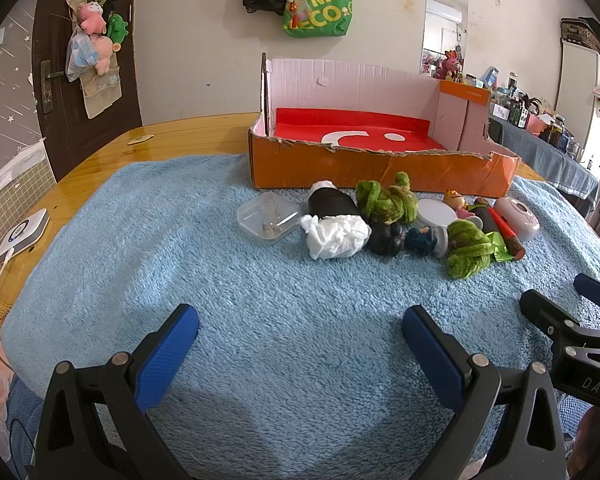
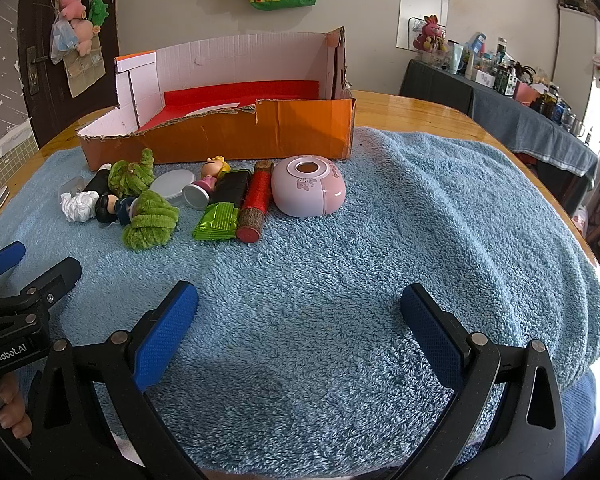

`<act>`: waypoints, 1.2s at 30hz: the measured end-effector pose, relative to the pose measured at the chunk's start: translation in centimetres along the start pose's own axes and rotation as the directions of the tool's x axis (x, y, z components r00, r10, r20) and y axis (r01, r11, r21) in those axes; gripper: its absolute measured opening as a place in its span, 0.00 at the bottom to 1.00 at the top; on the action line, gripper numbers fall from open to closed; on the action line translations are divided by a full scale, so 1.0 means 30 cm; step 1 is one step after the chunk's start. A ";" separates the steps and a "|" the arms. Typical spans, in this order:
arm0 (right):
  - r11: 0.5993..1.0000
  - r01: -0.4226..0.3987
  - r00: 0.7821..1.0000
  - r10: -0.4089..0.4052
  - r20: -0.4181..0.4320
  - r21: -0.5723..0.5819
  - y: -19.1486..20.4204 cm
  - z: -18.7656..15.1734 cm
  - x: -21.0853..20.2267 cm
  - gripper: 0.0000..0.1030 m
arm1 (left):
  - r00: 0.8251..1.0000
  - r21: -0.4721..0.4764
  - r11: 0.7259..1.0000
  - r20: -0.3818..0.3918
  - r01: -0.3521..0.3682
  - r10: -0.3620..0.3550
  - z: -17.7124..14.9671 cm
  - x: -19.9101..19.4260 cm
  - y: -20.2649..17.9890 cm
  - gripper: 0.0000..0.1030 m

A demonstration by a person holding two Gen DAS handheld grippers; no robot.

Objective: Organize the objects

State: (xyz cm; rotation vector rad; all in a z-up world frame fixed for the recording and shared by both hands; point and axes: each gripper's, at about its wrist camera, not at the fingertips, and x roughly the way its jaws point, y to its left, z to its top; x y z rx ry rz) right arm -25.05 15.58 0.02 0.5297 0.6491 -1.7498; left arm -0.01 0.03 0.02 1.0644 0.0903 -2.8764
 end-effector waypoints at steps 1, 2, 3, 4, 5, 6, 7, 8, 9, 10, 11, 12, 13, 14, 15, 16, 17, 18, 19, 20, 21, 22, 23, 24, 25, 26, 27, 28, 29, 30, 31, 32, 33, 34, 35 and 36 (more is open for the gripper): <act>1.000 0.000 1.000 0.000 0.000 -0.001 0.000 0.000 0.000 1.00 | 1.000 0.000 1.000 0.000 -0.001 0.001 0.000 0.000 0.000 1.00; 1.000 -0.001 1.000 0.001 0.001 -0.001 -0.001 -0.001 0.000 1.00 | 1.000 -0.001 1.000 0.000 -0.002 0.002 0.000 0.000 0.000 1.00; 1.000 -0.001 1.000 0.001 0.001 -0.002 -0.001 -0.001 0.000 1.00 | 1.000 -0.002 1.000 0.000 -0.003 0.003 0.000 0.000 0.000 1.00; 1.000 -0.001 1.000 0.001 0.001 -0.003 -0.001 -0.002 0.000 1.00 | 1.000 -0.002 1.000 0.000 -0.004 0.004 0.001 0.000 -0.001 1.00; 1.000 -0.002 1.000 0.002 0.001 -0.003 -0.001 -0.002 0.000 1.00 | 1.000 -0.003 1.000 0.000 -0.005 0.005 0.000 0.000 0.000 1.00; 1.000 -0.002 1.000 0.002 0.002 -0.004 -0.001 -0.002 0.000 1.00 | 1.000 -0.003 1.000 0.000 -0.006 0.006 0.000 0.000 0.000 1.00; 1.000 -0.002 1.000 0.002 0.001 -0.004 0.000 -0.002 0.000 1.00 | 1.000 -0.004 1.000 0.000 -0.007 0.007 0.000 0.000 0.000 1.00; 1.000 -0.002 1.000 0.002 0.001 -0.005 0.000 -0.002 0.000 1.00 | 1.000 -0.005 1.000 0.000 -0.009 0.009 0.000 0.000 0.000 1.00; 1.000 -0.002 1.000 0.003 0.002 -0.005 0.000 -0.002 0.000 1.00 | 1.000 -0.005 1.000 0.001 -0.010 0.010 0.000 0.000 0.000 1.00; 1.000 -0.003 1.000 0.003 0.002 -0.006 0.000 -0.002 0.000 1.00 | 1.000 -0.006 1.000 0.001 -0.011 0.011 0.000 0.000 0.000 1.00; 1.000 -0.003 1.000 0.003 0.002 -0.007 0.001 -0.002 0.000 1.00 | 1.000 -0.007 1.000 0.000 -0.012 0.012 0.000 0.000 0.000 1.00; 1.000 -0.003 1.000 0.003 0.003 -0.008 0.001 -0.001 0.000 1.00 | 1.000 -0.008 1.000 0.000 -0.013 0.013 0.000 0.000 0.000 1.00; 1.000 -0.004 1.000 0.004 0.003 -0.008 0.001 -0.001 0.000 1.00 | 1.000 -0.008 1.000 0.000 -0.014 0.014 0.000 0.000 0.000 1.00; 1.000 -0.004 1.000 0.004 0.003 -0.008 0.001 -0.001 -0.001 1.00 | 1.000 -0.009 1.000 0.001 -0.015 0.015 0.000 0.000 0.000 1.00; 1.000 -0.004 1.000 0.004 0.004 -0.009 0.001 -0.001 0.000 1.00 | 1.000 -0.010 1.000 0.000 -0.016 0.016 0.000 0.000 0.000 1.00; 1.000 -0.004 1.000 0.004 0.004 -0.010 0.001 -0.001 0.000 1.00 | 1.000 -0.010 1.000 0.001 -0.018 0.018 0.000 0.000 0.000 1.00; 1.000 -0.005 1.000 0.005 0.004 -0.010 0.001 -0.001 0.000 1.00 | 1.000 -0.011 1.000 0.001 -0.019 0.019 0.000 0.000 0.000 1.00; 1.000 -0.005 1.000 0.005 0.005 -0.011 0.001 -0.002 0.001 1.00 | 1.000 -0.011 1.000 0.001 -0.020 0.020 0.000 0.000 0.000 1.00; 1.000 -0.005 1.000 0.005 0.005 -0.012 0.001 -0.002 0.001 1.00 | 1.000 -0.012 1.000 0.001 -0.020 0.020 0.000 0.000 0.000 1.00; 1.000 -0.005 1.000 0.005 0.006 -0.012 0.002 -0.002 0.001 1.00 | 1.000 -0.013 1.000 0.001 -0.022 0.022 0.000 0.000 0.000 1.00; 1.000 -0.006 1.000 0.006 0.006 -0.013 0.001 -0.002 0.001 1.00 | 1.000 -0.013 1.000 0.001 -0.023 0.023 0.000 0.000 0.000 1.00; 1.000 -0.006 1.000 0.006 0.006 -0.013 0.001 -0.002 0.002 1.00 | 1.000 -0.014 1.000 0.001 -0.024 0.024 0.000 0.000 0.000 1.00; 1.000 -0.006 1.000 0.006 0.006 -0.014 0.002 -0.002 0.002 1.00 | 1.000 -0.015 1.000 0.001 -0.025 0.025 0.000 0.000 0.000 1.00; 1.000 -0.007 1.000 0.007 0.007 -0.015 0.001 -0.002 0.002 1.00 | 1.000 -0.016 1.000 0.001 -0.026 0.026 0.000 0.000 0.000 1.00; 1.000 -0.007 1.000 0.007 0.008 -0.016 0.001 -0.002 0.002 1.00 | 1.000 -0.016 0.999 0.001 -0.027 0.027 0.000 0.000 0.000 1.00; 1.000 -0.007 1.000 0.007 0.008 -0.016 0.000 -0.002 0.002 1.00 | 1.000 -0.017 0.999 0.000 -0.028 0.028 0.000 0.000 0.000 1.00; 1.000 -0.008 1.000 0.008 0.009 -0.016 0.000 -0.001 0.002 1.00 | 1.000 -0.018 0.999 0.000 -0.030 0.030 0.000 0.000 0.000 1.00; 1.000 -0.008 1.000 0.008 0.009 -0.016 0.000 -0.002 0.002 1.00 | 1.000 -0.017 0.999 -0.001 -0.031 0.031 0.000 0.000 -0.001 1.00; 1.000 -0.008 1.000 0.008 0.009 -0.017 -0.001 -0.002 0.002 1.00 | 0.999 -0.017 0.999 -0.001 -0.034 0.034 0.001 0.000 -0.001 1.00; 1.000 -0.009 1.000 0.009 0.009 -0.018 -0.001 -0.002 0.001 1.00 | 0.999 -0.017 0.999 -0.003 -0.036 0.036 0.002 0.000 -0.001 1.00; 1.000 -0.010 1.000 0.010 0.009 -0.019 -0.002 -0.001 0.002 1.00 | 0.999 -0.018 0.999 -0.004 -0.037 0.037 0.002 0.000 -0.001 1.00; 1.000 -0.011 1.000 0.011 0.010 -0.022 -0.001 -0.001 0.002 1.00 | 0.999 -0.019 0.999 -0.003 -0.038 0.038 0.003 -0.005 0.002 1.00; 1.000 -0.012 1.000 0.013 0.009 -0.023 -0.002 0.000 0.003 1.00 | 0.999 -0.021 0.999 -0.003 -0.042 0.042 0.004 -0.005 0.002 1.00; 1.000 -0.013 1.000 0.013 0.009 -0.024 -0.001 0.000 0.003 1.00 | 0.999 -0.022 0.999 -0.003 -0.043 0.043 0.004 -0.005 0.002 1.00; 1.000 -0.013 1.000 0.013 0.009 -0.025 -0.003 0.000 0.004 1.00 | 0.999 -0.025 0.999 -0.005 -0.047 0.047 0.004 -0.005 0.002 1.00; 1.000 -0.013 1.000 0.014 0.008 -0.025 -0.002 0.006 0.005 1.00 | 0.999 -0.028 0.998 -0.007 -0.050 0.049 0.007 -0.007 -0.004 1.00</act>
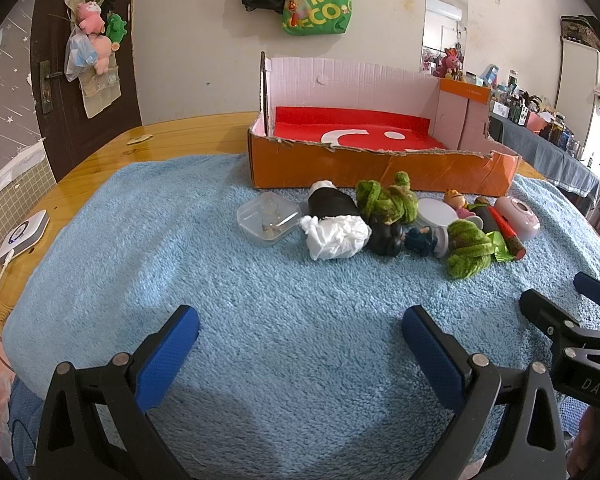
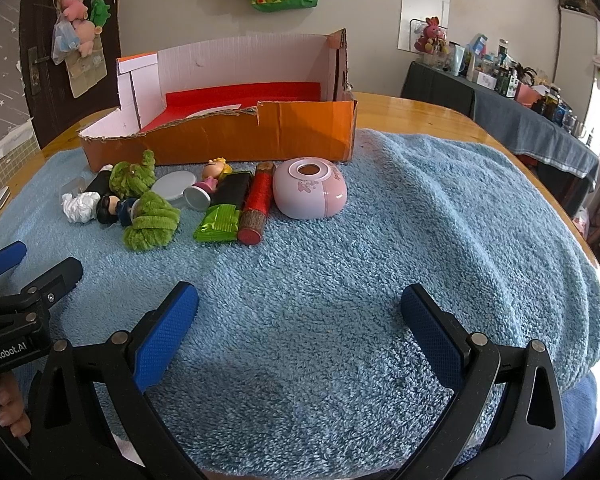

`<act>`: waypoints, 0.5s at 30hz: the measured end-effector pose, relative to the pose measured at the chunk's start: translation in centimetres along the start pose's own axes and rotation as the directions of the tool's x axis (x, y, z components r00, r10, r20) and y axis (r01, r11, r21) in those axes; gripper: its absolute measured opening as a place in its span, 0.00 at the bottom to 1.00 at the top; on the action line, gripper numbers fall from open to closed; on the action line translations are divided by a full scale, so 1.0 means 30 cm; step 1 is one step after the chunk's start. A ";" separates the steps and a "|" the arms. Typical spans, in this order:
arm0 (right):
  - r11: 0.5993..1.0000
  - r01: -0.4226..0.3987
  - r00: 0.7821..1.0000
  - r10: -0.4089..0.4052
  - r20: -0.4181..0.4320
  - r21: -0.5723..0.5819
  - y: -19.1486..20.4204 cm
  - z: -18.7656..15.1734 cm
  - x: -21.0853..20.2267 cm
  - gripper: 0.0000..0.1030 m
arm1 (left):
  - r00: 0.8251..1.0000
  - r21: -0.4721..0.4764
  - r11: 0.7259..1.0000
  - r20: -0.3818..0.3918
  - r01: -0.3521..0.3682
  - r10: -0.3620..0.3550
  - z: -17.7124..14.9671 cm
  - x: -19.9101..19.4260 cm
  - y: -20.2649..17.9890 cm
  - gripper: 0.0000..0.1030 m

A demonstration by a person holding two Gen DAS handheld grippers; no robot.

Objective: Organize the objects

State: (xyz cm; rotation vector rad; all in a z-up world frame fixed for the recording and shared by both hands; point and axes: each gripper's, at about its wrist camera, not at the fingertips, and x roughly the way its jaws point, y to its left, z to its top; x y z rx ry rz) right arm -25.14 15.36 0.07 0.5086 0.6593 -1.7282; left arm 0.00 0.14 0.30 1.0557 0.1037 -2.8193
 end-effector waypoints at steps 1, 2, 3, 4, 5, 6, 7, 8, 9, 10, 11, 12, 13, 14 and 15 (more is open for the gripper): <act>1.000 0.000 1.000 0.000 -0.001 -0.001 -0.001 0.001 0.001 1.00 | 1.000 -0.004 1.000 -0.006 0.004 -0.004 0.002 -0.001 0.002 1.00; 1.000 -0.001 1.000 0.001 -0.004 -0.001 -0.003 0.005 -0.003 1.00 | 1.000 -0.010 1.000 -0.014 0.014 -0.014 0.005 -0.007 0.005 1.00; 1.000 -0.003 1.000 0.003 -0.008 0.000 -0.004 0.009 -0.002 1.00 | 1.000 -0.023 1.000 -0.020 0.020 -0.020 0.012 0.001 0.017 1.00; 1.000 -0.009 1.000 0.008 -0.012 -0.001 -0.005 0.015 -0.002 1.00 | 0.999 -0.030 0.999 -0.024 0.035 -0.036 0.019 -0.002 0.022 1.00; 1.000 -0.012 1.000 0.012 -0.012 0.000 -0.005 0.017 -0.001 1.00 | 0.999 -0.034 0.998 -0.028 0.046 -0.047 0.034 0.007 0.027 1.00; 1.000 -0.010 1.000 0.010 -0.008 0.001 -0.007 0.023 -0.004 1.00 | 0.998 -0.038 0.998 -0.030 0.052 -0.053 0.035 0.005 0.028 1.00; 1.000 -0.009 1.000 0.009 -0.004 0.001 -0.006 0.039 0.001 1.00 | 0.998 -0.037 0.997 -0.033 0.061 -0.062 0.047 0.003 0.033 1.00; 1.000 -0.010 1.000 0.010 0.001 0.002 -0.013 0.034 -0.012 1.00 | 0.997 -0.036 0.997 -0.032 0.064 -0.065 0.053 -0.003 0.041 1.00; 1.000 -0.011 1.000 0.011 0.005 0.004 -0.016 0.047 -0.014 1.00 | 0.997 -0.035 0.997 -0.030 0.065 -0.066 0.062 -0.006 0.046 1.00; 1.000 -0.011 1.000 0.011 0.007 0.005 -0.021 0.053 -0.017 1.00 | 0.998 -0.033 0.997 -0.027 0.063 -0.064 0.073 -0.009 0.051 1.00; 1.000 -0.011 1.000 0.011 0.011 0.004 -0.023 0.062 -0.018 1.00 | 0.998 -0.030 0.998 -0.021 0.060 -0.061 0.087 -0.012 0.058 1.00; 1.000 -0.009 1.000 0.009 0.014 0.004 -0.025 0.079 -0.018 1.00 | 0.998 -0.027 0.998 -0.017 0.053 -0.054 0.099 -0.013 0.062 1.00; 1.000 -0.007 1.000 0.007 0.019 0.004 -0.030 0.088 -0.021 1.00 | 0.999 -0.023 0.999 -0.014 0.046 -0.046 0.111 -0.016 0.067 1.00; 1.000 -0.003 1.000 0.003 0.024 0.000 -0.031 0.103 -0.020 1.00 | 0.999 -0.019 0.999 -0.010 0.042 -0.043 0.126 -0.017 0.075 1.00; 1.000 0.001 1.000 -0.001 0.027 -0.004 -0.033 0.116 -0.020 1.00 | 0.999 -0.018 0.999 -0.009 0.041 -0.041 0.138 -0.015 0.082 1.00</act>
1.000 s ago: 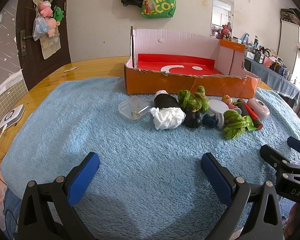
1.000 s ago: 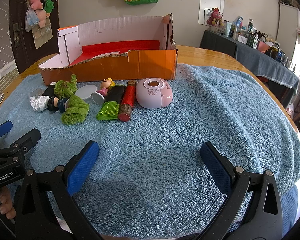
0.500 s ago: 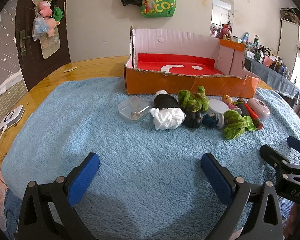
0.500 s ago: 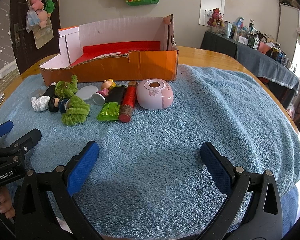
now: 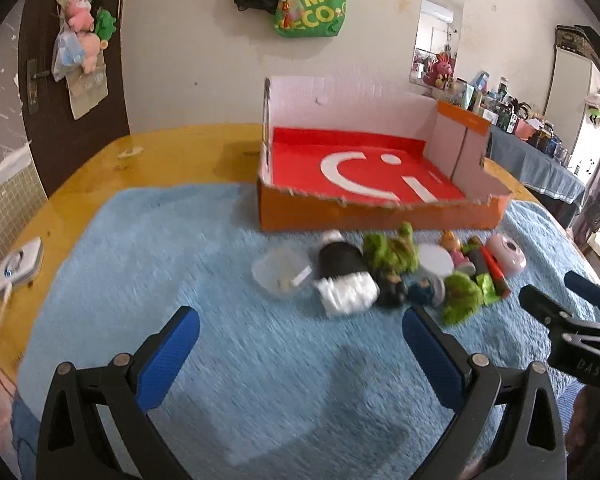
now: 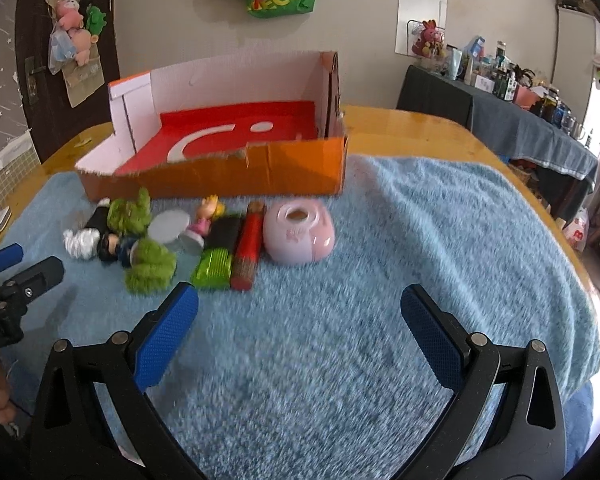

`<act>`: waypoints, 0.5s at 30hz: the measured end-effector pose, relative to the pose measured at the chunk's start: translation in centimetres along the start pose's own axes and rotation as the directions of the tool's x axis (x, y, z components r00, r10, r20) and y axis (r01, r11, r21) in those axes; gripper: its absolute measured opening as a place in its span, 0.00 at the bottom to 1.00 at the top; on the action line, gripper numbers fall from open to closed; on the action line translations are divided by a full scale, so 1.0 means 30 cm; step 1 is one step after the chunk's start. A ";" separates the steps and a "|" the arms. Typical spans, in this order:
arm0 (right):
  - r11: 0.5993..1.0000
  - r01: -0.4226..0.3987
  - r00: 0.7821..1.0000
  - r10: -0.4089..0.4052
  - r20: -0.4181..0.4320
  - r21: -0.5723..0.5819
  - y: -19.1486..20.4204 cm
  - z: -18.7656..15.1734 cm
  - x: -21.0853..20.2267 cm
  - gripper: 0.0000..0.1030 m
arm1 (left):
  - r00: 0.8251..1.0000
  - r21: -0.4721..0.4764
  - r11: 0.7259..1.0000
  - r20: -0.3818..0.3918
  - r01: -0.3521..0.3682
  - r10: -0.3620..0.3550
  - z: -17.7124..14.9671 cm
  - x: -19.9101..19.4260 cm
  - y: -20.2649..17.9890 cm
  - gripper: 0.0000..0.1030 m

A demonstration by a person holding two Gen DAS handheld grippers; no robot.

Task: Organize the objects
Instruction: 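Move the left tool to the clear plastic box while the right tool approaches the pink speaker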

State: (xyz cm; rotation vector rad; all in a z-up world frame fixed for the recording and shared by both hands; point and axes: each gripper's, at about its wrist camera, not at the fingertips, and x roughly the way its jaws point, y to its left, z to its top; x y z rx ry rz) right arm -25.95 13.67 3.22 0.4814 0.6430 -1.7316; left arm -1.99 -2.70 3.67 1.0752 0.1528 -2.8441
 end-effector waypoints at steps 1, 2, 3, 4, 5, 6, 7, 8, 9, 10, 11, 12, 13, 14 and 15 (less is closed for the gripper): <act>1.000 0.003 1.000 -0.003 0.003 -0.002 -0.002 0.011 0.001 1.00 | 1.000 0.001 1.000 0.001 0.000 0.000 0.013 0.000 0.006 1.00; 1.000 0.004 1.000 -0.004 0.006 -0.002 -0.003 0.022 0.003 1.00 | 1.000 0.001 1.000 0.003 -0.001 0.001 0.027 0.000 0.015 1.00; 1.000 0.004 1.000 -0.004 0.008 -0.002 -0.005 0.039 0.006 1.00 | 1.000 0.002 1.000 0.005 -0.002 0.002 0.038 0.001 0.022 1.00; 1.000 0.005 1.000 -0.005 0.009 -0.001 -0.008 0.048 0.007 1.00 | 1.000 0.004 1.000 0.005 -0.006 0.006 0.050 0.003 0.031 1.00; 1.000 0.007 1.000 -0.007 0.010 -0.002 -0.010 0.062 0.011 1.00 | 1.000 0.010 1.000 0.003 -0.005 0.005 0.064 0.004 0.040 1.00; 1.000 0.007 1.000 -0.007 0.011 -0.004 -0.014 0.068 0.010 1.00 | 1.000 0.015 1.000 0.002 -0.004 0.004 0.073 0.006 0.045 1.00; 1.000 0.009 1.000 -0.009 0.008 -0.007 -0.017 0.082 0.016 1.00 | 1.000 0.018 1.000 -0.002 -0.002 0.002 0.083 0.007 0.053 1.00; 1.000 0.009 1.000 -0.009 0.005 -0.010 -0.019 0.090 0.020 1.00 | 1.000 0.024 1.000 -0.011 0.001 -0.001 0.091 0.012 0.060 1.00; 0.985 -0.044 0.993 0.061 0.099 -0.165 -0.022 0.098 0.022 1.00 | 1.000 0.033 0.999 -0.020 0.009 -0.009 0.099 0.016 0.068 1.00; 0.985 -0.045 0.993 0.062 0.096 -0.168 -0.024 0.107 0.026 1.00 | 1.000 0.043 0.999 -0.028 0.013 -0.012 0.105 0.019 0.073 1.00; 0.984 -0.046 0.994 0.062 0.093 -0.172 -0.026 0.111 0.029 1.00 | 0.999 0.048 0.999 -0.035 0.004 -0.002 0.109 0.022 0.078 1.00; 0.983 -0.047 0.994 0.063 0.088 -0.177 -0.028 0.116 0.034 1.00 | 0.999 0.059 0.998 -0.048 0.008 -0.005 0.113 0.028 0.085 1.00; 0.982 -0.051 0.995 0.066 0.078 -0.182 -0.031 0.124 0.041 1.00 | 0.998 0.064 0.998 -0.063 0.008 -0.004 0.117 0.036 0.091 1.00; 0.981 -0.059 0.995 0.072 0.066 -0.184 -0.035 0.130 0.049 1.00 | 0.997 0.079 0.997 -0.082 0.012 -0.005 0.123 0.046 0.100 1.00; 0.981 -0.065 0.995 0.077 0.059 -0.185 -0.038 0.132 0.054 1.00 | 0.996 0.086 0.996 -0.090 0.008 0.000 0.126 0.053 0.107 1.00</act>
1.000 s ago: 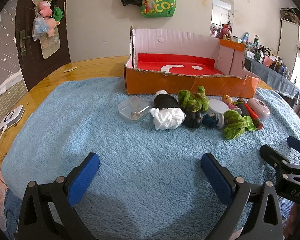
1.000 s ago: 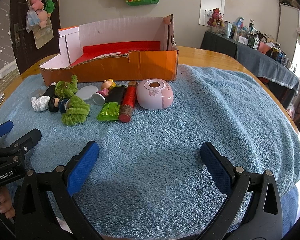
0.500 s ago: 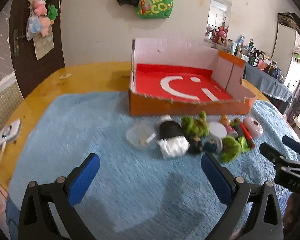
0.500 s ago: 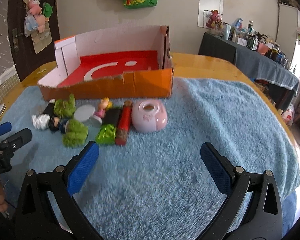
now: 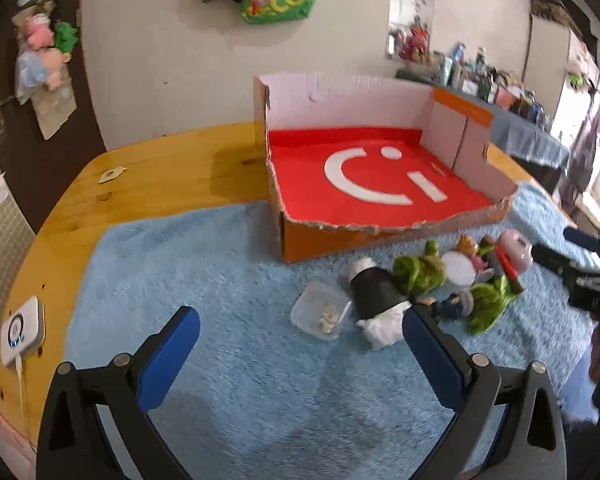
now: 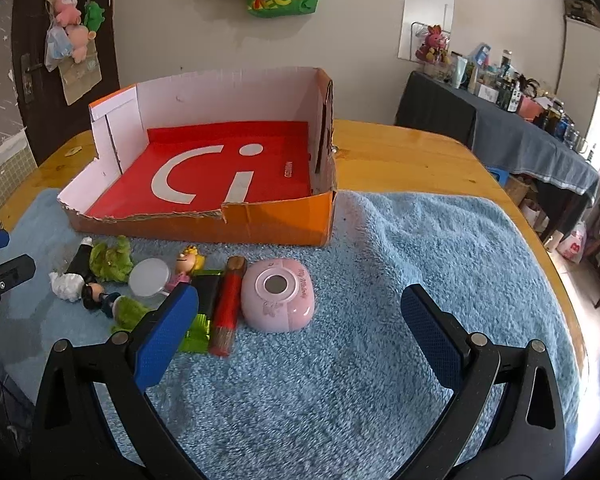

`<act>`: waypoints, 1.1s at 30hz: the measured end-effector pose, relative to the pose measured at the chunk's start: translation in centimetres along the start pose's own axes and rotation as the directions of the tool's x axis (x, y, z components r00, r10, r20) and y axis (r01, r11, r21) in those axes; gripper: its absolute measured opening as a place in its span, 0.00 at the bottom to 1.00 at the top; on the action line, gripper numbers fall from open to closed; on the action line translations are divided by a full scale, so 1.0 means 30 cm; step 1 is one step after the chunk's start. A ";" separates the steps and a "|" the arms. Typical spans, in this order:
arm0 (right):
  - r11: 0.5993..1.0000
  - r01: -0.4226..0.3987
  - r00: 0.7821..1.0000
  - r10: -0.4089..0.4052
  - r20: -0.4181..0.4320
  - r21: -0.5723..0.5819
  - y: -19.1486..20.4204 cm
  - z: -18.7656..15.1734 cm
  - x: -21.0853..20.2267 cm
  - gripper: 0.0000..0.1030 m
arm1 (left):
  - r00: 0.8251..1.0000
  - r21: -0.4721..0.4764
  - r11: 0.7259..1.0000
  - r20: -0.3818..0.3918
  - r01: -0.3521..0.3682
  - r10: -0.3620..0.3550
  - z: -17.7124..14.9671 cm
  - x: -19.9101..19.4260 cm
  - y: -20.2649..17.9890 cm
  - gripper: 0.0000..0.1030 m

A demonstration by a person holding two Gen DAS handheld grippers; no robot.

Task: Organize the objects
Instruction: 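Move the left tool to the clear plastic box while the right tool approaches the pink speaker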

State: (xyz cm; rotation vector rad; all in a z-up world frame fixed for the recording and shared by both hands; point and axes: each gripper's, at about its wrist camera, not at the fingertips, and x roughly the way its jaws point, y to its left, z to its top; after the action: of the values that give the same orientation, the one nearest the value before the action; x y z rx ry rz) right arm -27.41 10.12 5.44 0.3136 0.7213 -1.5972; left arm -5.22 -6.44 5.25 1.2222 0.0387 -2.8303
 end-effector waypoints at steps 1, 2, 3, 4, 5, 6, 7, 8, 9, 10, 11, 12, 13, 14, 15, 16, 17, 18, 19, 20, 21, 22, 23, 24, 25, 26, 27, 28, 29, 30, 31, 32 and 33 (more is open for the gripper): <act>1.000 -0.005 1.000 0.005 -0.010 0.003 -0.008 0.003 0.008 1.00 | 1.000 0.011 1.000 -0.009 -0.008 0.008 0.003 0.007 0.010 1.00; 1.000 -0.007 1.000 0.007 -0.013 0.001 -0.015 0.004 0.013 1.00 | 1.000 0.016 1.000 -0.013 -0.015 0.016 0.004 0.011 0.016 1.00; 1.000 -0.009 1.000 0.009 -0.014 -0.001 -0.021 0.006 0.019 1.00 | 1.000 0.017 1.000 -0.018 -0.024 0.024 0.005 0.017 0.022 1.00; 1.000 -0.011 1.000 0.011 -0.022 0.003 -0.028 0.007 0.026 1.00 | 0.999 0.023 0.999 -0.028 -0.026 0.026 0.007 0.025 0.030 1.00; 1.000 -0.015 1.000 0.015 -0.020 -0.006 -0.031 0.007 0.030 1.00 | 0.999 0.026 0.999 -0.034 -0.027 0.028 0.007 0.033 0.034 1.00; 1.000 -0.015 1.000 0.015 -0.026 -0.006 -0.035 0.007 0.036 1.00 | 0.999 0.029 0.999 -0.042 -0.025 0.026 0.007 0.040 0.038 1.00; 1.000 -0.014 0.999 0.014 -0.031 -0.009 -0.035 0.007 0.041 1.00 | 0.999 0.032 0.999 -0.049 -0.021 0.022 0.007 0.047 0.041 1.00; 0.999 -0.020 1.000 0.020 -0.011 -0.049 -0.037 0.005 0.046 1.00 | 0.998 0.038 0.999 -0.060 -0.016 0.018 0.006 0.057 0.042 1.00; 0.998 -0.016 1.000 0.015 -0.016 -0.053 -0.038 0.004 0.052 1.00 | 0.995 -0.016 0.997 -0.072 -0.077 0.076 0.004 0.064 0.043 1.00; 0.998 -0.011 1.000 0.010 -0.022 -0.057 -0.039 0.002 0.059 1.00 | 0.994 -0.010 0.997 -0.080 -0.076 0.075 0.001 0.071 0.043 1.00; 0.998 -0.009 1.000 0.007 -0.027 -0.056 -0.042 0.000 0.064 1.00 | 0.993 -0.005 0.997 -0.087 -0.078 0.077 -0.001 0.080 0.042 1.00; 0.999 -0.009 0.999 0.007 -0.035 -0.052 -0.047 -0.002 0.070 1.00 | 0.993 -0.002 0.997 -0.092 -0.078 0.078 -0.003 0.086 0.042 1.00; 0.999 -0.011 0.999 0.009 -0.043 -0.048 -0.051 -0.003 0.077 1.00 | 0.992 0.002 0.997 -0.097 -0.078 0.078 -0.005 0.093 0.043 1.00; 0.999 -0.016 0.999 0.014 -0.052 -0.043 -0.055 -0.004 0.084 1.00 | 0.992 0.004 0.997 -0.101 -0.080 0.080 -0.005 0.098 0.043 1.00; 0.999 -0.019 0.998 0.016 -0.056 -0.043 -0.057 -0.005 0.088 1.00 | 0.991 0.007 0.997 -0.105 -0.083 0.083 -0.004 0.105 0.043 1.00; 0.999 -0.016 0.998 0.013 -0.060 -0.048 -0.056 -0.005 0.092 1.00 | 0.991 0.010 0.996 -0.107 -0.085 0.085 -0.004 0.110 0.042 1.00; 0.998 -0.012 0.998 0.008 -0.062 -0.055 -0.054 -0.005 0.096 1.00 | 0.990 0.016 0.996 -0.110 -0.091 0.092 -0.005 0.117 0.040 1.00; 0.998 -0.009 0.998 0.005 -0.064 -0.063 -0.052 -0.005 0.099 1.00 | 0.989 0.020 0.995 -0.111 -0.094 0.095 -0.005 0.121 0.038 1.00; 0.997 -0.007 0.998 0.002 -0.065 -0.073 -0.050 -0.006 0.103 1.00 | 0.989 0.023 0.995 -0.114 -0.092 0.094 -0.005 0.127 0.037 1.00; 0.997 -0.002 0.998 -0.003 -0.066 -0.081 -0.049 -0.006 0.107 1.00 | 0.989 0.023 0.995 -0.118 -0.092 0.094 -0.005 0.132 0.036 1.00; 0.996 -0.003 0.998 -0.003 -0.066 -0.084 -0.049 -0.005 0.110 1.00 | 0.988 0.022 0.995 -0.119 -0.092 0.094 -0.005 0.136 0.035 0.99; 0.996 -0.006 0.998 0.000 -0.070 -0.087 -0.049 -0.005 0.114 1.00 | 0.988 0.023 0.996 -0.122 -0.091 0.093 -0.005 0.142 0.032 0.99; 0.996 -0.008 0.997 0.002 -0.072 -0.090 -0.048 -0.004 0.117 1.00 | 0.988 0.022 0.995 -0.125 -0.092 0.094 -0.003 0.145 0.031 0.99; 0.995 -0.008 0.997 0.001 -0.075 -0.096 -0.047 -0.003 0.122 1.00 | 0.988 0.022 0.996 -0.126 -0.091 0.093 -0.002 0.148 0.029 0.98; 0.995 -0.007 0.997 0.000 -0.075 -0.101 -0.044 -0.004 0.125 1.00 | 0.988 0.023 0.996 -0.128 -0.087 0.089 -0.001 0.151 0.026 0.98; 0.994 -0.005 0.997 -0.003 -0.072 -0.106 -0.042 -0.003 0.126 1.00 | 0.988 0.024 0.996 -0.130 -0.083 0.086 -0.001 0.153 0.023 0.98; 0.994 -0.003 0.997 -0.005 -0.071 -0.111 -0.043 -0.003 0.129 1.00 | 0.988 0.026 0.996 -0.131 -0.081 0.084 0.000 0.155 0.019 0.97; 0.994 -0.003 0.997 -0.005 -0.071 -0.111 -0.043 -0.002 0.131 1.00 | 0.988 0.029 0.996 -0.132 -0.082 0.085 0.002 0.158 0.016 0.96; 0.994 -0.006 0.997 -0.002 -0.072 -0.111 -0.045 -0.002 0.133 1.00 | 0.987 0.030 0.996 -0.133 -0.084 0.088 0.002 0.161 0.013 0.96; 0.994 -0.008 0.997 0.000 -0.072 -0.112 -0.046 -0.002 0.135 1.00 | 0.987 0.031 0.996 -0.133 -0.086 0.089 0.003 0.162 0.012 0.96; 0.993 -0.010 0.998 0.002 -0.070 -0.116 -0.047 -0.002 0.136 1.00 | 0.987 0.030 0.996 -0.131 -0.086 0.089 0.004 0.163 0.011 0.95; 0.993 -0.010 0.998 0.002 -0.069 -0.119 -0.045 -0.001 0.136 1.00 | 0.988 0.026 0.996 -0.128 -0.085 0.088 0.004 0.164 0.012 0.95; 0.992 -0.012 0.998 0.004 -0.063 -0.124 -0.045 -0.001 0.135 1.00 | 0.989 0.022 0.997 -0.127 -0.079 0.081 0.005 0.165 0.014 0.92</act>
State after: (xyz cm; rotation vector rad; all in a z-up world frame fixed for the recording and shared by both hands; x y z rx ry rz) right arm -29.39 6.94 3.40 0.2760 0.8630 -1.5333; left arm -8.69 -7.08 1.74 1.3743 -0.0278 -2.6868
